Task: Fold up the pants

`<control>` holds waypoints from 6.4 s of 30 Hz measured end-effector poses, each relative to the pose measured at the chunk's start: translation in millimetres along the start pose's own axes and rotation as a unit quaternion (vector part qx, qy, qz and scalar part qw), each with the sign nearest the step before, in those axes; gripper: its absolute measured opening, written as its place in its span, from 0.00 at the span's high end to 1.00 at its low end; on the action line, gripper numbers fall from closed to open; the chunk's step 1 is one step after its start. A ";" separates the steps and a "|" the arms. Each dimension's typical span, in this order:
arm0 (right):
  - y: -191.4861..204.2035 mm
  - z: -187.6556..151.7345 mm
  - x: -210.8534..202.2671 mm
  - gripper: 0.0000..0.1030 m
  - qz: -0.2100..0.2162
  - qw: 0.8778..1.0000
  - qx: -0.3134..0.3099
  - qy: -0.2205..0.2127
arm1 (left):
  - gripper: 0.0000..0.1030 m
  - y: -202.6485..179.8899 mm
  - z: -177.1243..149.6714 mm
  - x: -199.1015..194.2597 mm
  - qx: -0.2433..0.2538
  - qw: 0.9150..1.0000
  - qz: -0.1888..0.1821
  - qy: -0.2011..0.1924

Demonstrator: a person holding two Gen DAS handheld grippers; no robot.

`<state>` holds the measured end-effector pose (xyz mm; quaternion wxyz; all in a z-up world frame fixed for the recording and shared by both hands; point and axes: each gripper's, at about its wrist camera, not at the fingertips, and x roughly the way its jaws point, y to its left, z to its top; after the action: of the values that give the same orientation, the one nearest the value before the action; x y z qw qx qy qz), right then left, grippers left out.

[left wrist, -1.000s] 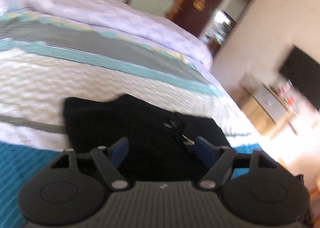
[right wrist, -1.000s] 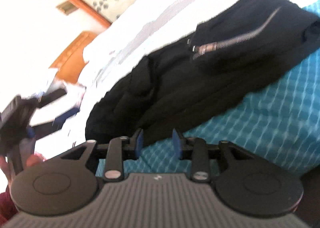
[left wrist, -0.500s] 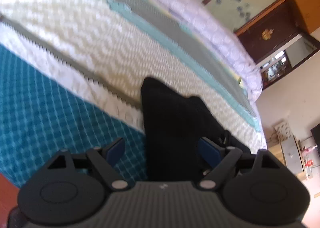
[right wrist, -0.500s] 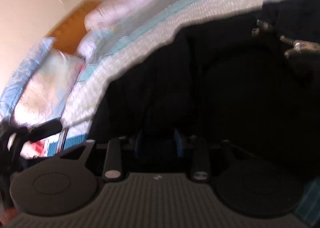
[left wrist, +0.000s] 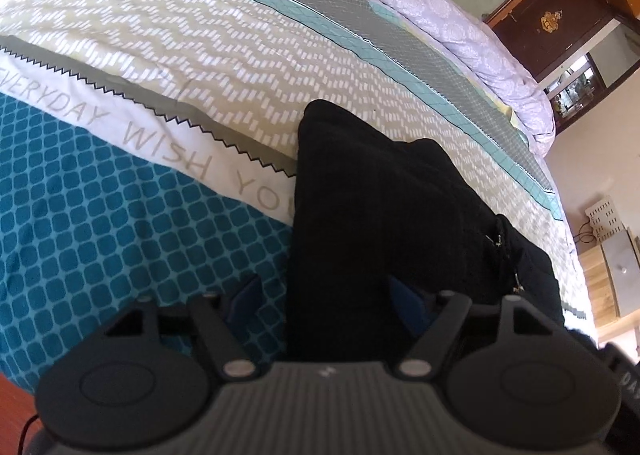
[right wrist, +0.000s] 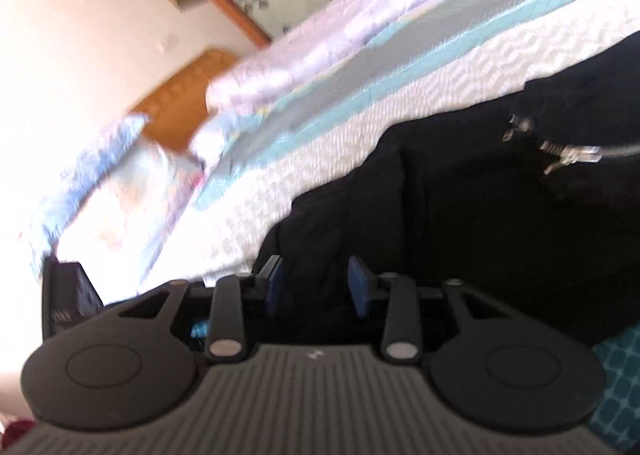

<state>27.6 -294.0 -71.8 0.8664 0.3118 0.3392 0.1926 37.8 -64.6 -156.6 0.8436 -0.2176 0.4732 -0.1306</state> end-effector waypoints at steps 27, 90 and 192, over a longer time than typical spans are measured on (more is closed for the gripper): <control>-185.4 12.7 -155.7 0.32 -0.206 0.938 0.165 -0.224 | 0.28 -92.9 7.6 10.1 0.111 0.993 0.042 -0.012; -99.4 -55.5 -117.2 0.00 -0.239 0.961 0.022 -0.140 | 0.01 -84.2 -104.1 -76.5 0.280 0.928 0.202 -0.142; -104.3 -57.0 -126.9 0.00 -0.236 0.961 0.019 -0.145 | 0.00 -131.0 -131.1 -156.5 0.353 0.916 0.075 -0.174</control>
<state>-88.2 -416.2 -115.2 0.9209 0.2641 0.2777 -0.0711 -157.3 -143.9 -36.3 0.9420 0.1109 0.2568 -0.1854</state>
